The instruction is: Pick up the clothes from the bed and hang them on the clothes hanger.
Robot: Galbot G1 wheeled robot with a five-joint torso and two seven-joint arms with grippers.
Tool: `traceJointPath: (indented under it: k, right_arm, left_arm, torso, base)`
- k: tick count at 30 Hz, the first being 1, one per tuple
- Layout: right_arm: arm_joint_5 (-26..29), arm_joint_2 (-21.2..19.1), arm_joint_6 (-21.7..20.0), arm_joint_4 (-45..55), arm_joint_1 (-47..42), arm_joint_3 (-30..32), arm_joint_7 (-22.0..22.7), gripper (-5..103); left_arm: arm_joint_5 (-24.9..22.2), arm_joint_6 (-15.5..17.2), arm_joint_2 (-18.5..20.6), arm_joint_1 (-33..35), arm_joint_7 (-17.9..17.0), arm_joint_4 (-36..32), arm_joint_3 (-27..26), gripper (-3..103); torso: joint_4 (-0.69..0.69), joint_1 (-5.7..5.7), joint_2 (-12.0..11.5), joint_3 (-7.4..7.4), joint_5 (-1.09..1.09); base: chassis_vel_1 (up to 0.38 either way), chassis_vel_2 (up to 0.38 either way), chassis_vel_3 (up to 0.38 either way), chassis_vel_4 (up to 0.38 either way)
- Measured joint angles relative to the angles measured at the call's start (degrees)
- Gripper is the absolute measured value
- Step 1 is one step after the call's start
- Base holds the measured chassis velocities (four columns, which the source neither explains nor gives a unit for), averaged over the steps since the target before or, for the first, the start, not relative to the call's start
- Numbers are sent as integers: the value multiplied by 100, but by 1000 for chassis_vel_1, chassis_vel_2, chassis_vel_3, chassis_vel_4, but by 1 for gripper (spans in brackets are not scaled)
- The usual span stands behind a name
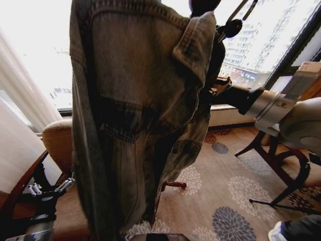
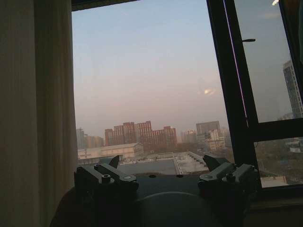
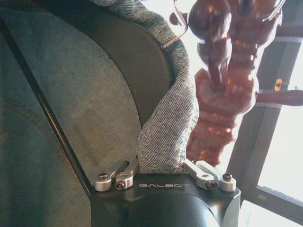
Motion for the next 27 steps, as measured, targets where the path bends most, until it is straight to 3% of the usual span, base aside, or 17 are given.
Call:
traceJointPath:
  k: [6,14,27]
  right_arm:
    - [584,132,-9,25,-49,0,299,20]
    - [770,206,-5,5,-137,-51,356,20]
    - [-45,98,-67,153,-275,-257,-119,20]
  left_arm:
    - [0,0,0,0,0,0,0,100]
    - [0,0,0,0,0,0,0,100]
    - [0,0,0,0,0,0,0,100]
  torso:
    - [2,0,0,0,-1]
    - [0,0,0,0,0]
    - [-1,0,-1,0,2]
  base:
    - [0,0,0,0]
    - [0,0,0,0]
    - [0,0,0,0]
